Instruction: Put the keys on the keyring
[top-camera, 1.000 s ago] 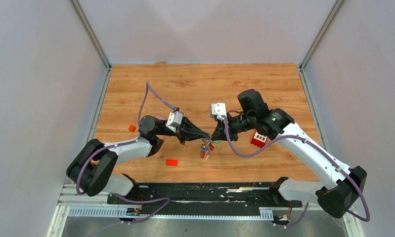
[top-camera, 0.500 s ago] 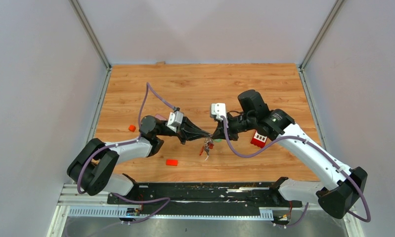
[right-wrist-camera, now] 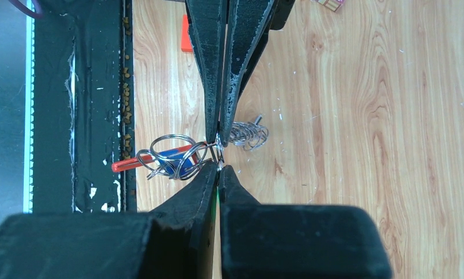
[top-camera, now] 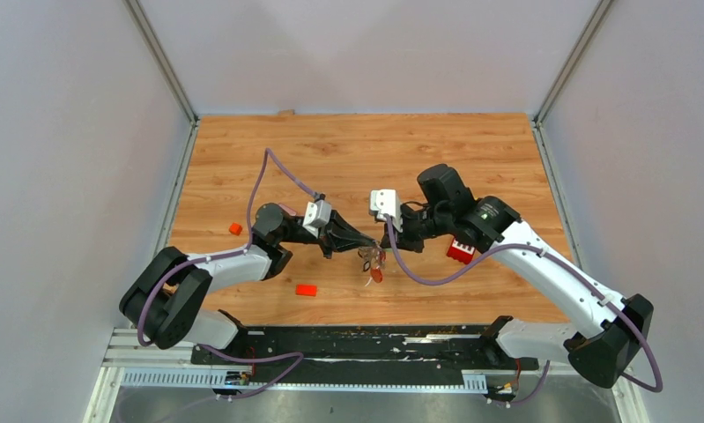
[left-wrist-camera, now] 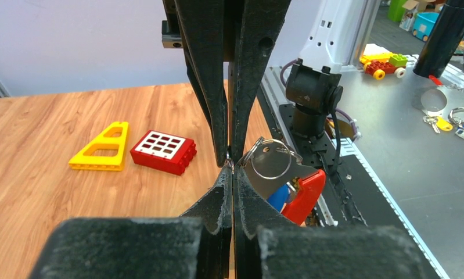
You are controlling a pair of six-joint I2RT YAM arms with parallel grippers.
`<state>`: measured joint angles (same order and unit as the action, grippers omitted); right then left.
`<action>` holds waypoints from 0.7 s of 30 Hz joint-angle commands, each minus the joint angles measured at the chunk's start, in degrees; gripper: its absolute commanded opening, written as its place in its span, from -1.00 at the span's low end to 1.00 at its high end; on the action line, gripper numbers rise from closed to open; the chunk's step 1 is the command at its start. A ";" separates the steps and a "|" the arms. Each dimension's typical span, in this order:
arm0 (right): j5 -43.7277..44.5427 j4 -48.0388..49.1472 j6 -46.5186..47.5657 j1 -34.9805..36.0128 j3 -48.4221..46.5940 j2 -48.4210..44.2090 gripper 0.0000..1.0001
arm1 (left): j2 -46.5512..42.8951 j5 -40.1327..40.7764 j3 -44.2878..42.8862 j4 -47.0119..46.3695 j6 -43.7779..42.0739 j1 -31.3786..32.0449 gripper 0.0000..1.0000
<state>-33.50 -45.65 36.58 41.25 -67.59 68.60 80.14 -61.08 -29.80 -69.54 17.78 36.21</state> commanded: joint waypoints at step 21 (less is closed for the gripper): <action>-6.16 -0.56 2.29 -0.41 -3.31 -2.71 -0.34 | -2.41 -3.80 -1.04 -7.90 2.93 0.21 -1.00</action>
<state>-34.54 -46.72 38.85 41.06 -68.10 65.56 79.33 -64.55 -29.71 -73.60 20.29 36.23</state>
